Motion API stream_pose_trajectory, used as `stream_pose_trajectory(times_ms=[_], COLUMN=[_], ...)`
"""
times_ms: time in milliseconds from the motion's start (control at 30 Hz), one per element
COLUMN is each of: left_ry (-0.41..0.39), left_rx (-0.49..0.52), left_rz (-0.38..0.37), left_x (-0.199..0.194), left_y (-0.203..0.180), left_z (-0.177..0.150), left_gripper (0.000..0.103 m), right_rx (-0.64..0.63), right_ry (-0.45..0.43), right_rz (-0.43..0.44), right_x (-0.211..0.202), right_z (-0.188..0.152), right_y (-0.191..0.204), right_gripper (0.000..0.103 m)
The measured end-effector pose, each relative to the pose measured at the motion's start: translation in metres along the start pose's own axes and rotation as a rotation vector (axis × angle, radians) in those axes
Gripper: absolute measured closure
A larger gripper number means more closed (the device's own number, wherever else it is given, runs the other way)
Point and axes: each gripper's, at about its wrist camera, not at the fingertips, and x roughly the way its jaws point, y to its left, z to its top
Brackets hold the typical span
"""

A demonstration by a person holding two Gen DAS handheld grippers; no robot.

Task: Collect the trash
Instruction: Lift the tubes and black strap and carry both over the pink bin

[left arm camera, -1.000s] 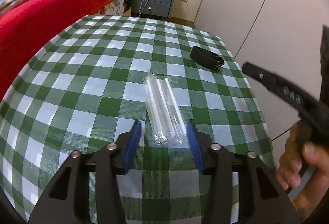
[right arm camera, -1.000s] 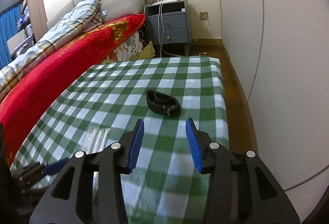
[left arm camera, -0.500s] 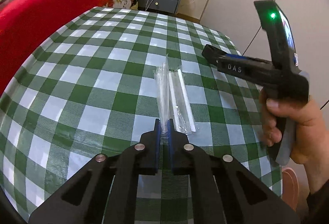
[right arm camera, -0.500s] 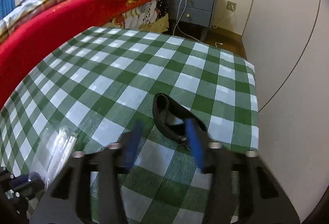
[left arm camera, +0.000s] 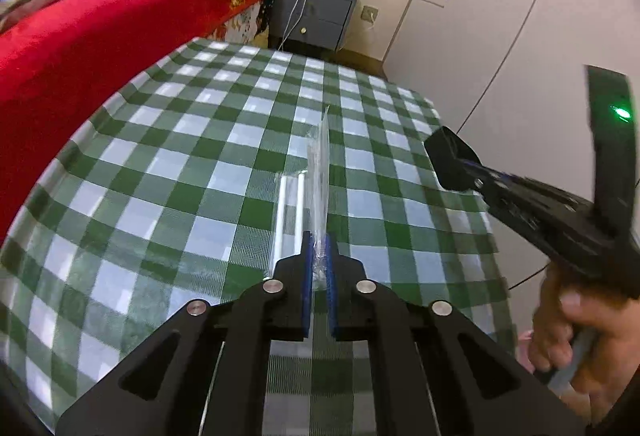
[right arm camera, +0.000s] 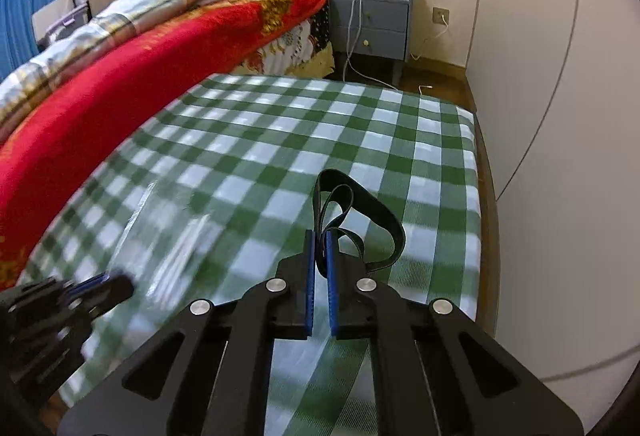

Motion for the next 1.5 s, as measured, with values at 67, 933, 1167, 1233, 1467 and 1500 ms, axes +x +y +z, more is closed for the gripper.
stream_pose_trajectory(times_ms=[67, 933, 1167, 1233, 1467, 1500], left_ry=[-0.007, -0.099, -0.127, -0.131, -0.106, -0.102], left_rx=[0.001, 0.185, 0.211, 0.223, 0.223, 0.226], left_rz=[-0.006, -0.084, -0.119, -0.13, -0.156, -0.16], left_x=[-0.01, -0.151, -0.173, -0.176, -0.169, -0.167], left_y=[-0.001, -0.015, -0.023, -0.026, -0.032, -0.034], left_z=[-0.003, -0.074, -0.088, -0.092, -0.099, -0.099], left_gripper=[0.1, 0.1, 0.1, 0.1, 0.1, 0.1], right_rx=[-0.002, 0.067, 0.134, 0.154, 0.247, 0.265], right_ry=[-0.016, -0.197, -0.233, -0.242, -0.267, -0.263], right_rz=[0.002, 0.005, -0.047, -0.061, -0.135, -0.146], right_x=[-0.023, -0.254, -0.282, -0.289, -0.304, -0.304], right_z=[-0.007, -0.12, -0.153, -0.161, -0.185, -0.189], right_y=[0.009, 0.059, 0.049, 0.047, 0.023, 0.018], right_gripper=[0.097, 0.097, 0.097, 0.097, 0.097, 0.097])
